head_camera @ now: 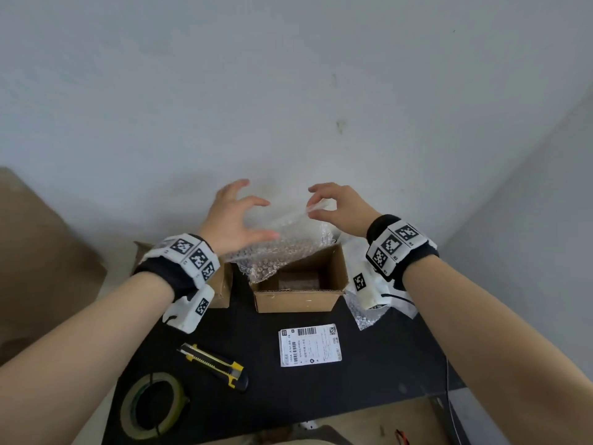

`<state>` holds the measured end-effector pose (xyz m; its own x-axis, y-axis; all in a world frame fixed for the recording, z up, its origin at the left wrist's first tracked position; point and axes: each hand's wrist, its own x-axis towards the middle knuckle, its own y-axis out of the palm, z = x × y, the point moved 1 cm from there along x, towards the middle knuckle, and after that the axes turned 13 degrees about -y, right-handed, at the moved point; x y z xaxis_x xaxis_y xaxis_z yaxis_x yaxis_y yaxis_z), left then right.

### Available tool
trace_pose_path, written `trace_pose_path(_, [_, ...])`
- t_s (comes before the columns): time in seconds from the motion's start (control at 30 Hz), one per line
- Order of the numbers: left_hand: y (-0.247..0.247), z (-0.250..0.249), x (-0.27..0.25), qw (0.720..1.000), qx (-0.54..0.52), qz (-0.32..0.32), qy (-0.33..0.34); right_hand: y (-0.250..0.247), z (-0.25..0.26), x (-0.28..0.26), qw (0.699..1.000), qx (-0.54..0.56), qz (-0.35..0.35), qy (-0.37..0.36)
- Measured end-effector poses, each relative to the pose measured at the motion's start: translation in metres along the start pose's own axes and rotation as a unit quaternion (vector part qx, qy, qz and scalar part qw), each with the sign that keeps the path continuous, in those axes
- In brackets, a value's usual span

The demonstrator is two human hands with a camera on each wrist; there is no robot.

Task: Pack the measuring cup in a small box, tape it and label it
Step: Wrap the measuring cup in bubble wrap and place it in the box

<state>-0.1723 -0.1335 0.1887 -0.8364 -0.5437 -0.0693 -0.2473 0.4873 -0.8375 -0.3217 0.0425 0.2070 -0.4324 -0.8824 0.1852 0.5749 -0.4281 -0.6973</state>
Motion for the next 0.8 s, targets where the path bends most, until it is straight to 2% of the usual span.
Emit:
trace_pose_path(0.03, [0.004,-0.005,0.001,1.000,0.005,0.018,0.017,0.001,0.004,0.002,1.000,0.008,-0.002,-0.007])
trace_pose_path(0.13, [0.011,-0.014,0.006,0.996,-0.069,0.053,0.029,0.000,0.009,0.007,0.998,0.035,-0.049,-0.001])
trace_pose_path(0.23, [0.009,-0.018,0.006,0.992,-0.121,-0.001,0.035,-0.001,0.006,0.004,0.995,0.046,-0.077,0.051])
trace_pose_path(0.33, [0.004,-0.016,0.007,0.979,-0.201,-0.027,0.025,0.007,-0.005,-0.003,0.983,0.096,-0.059,0.147])
trace_pose_path(0.4, [0.001,-0.015,0.005,0.955,-0.296,-0.019,-0.007,0.016,-0.015,-0.008,0.964,0.186,-0.055,0.184])
trace_pose_path(0.43, [0.001,-0.014,0.004,0.938,-0.345,-0.013,-0.025,0.021,-0.017,-0.010,0.945,0.258,-0.058,0.195])
trace_pose_path(0.5, [0.003,-0.015,0.002,0.909,-0.413,0.004,-0.053,0.031,-0.019,-0.015,0.908,0.368,-0.057,0.192])
trace_pose_path(0.53, [0.003,-0.016,0.001,0.902,-0.427,0.011,-0.062,0.035,-0.019,-0.018,0.901,0.390,-0.052,0.184])
trace_pose_path(0.63, [0.006,-0.011,0.001,0.896,-0.432,0.027,-0.096,0.040,-0.014,-0.021,0.890,0.422,-0.042,0.166])
trace_pose_path(0.73, [0.011,-0.001,0.000,0.901,-0.418,0.023,-0.115,0.036,-0.017,-0.021,0.873,0.448,-0.047,0.189])
trace_pose_path(0.8, [0.014,0.000,-0.001,0.894,-0.431,0.020,-0.118,0.036,-0.018,-0.022,0.860,0.466,-0.017,0.204])
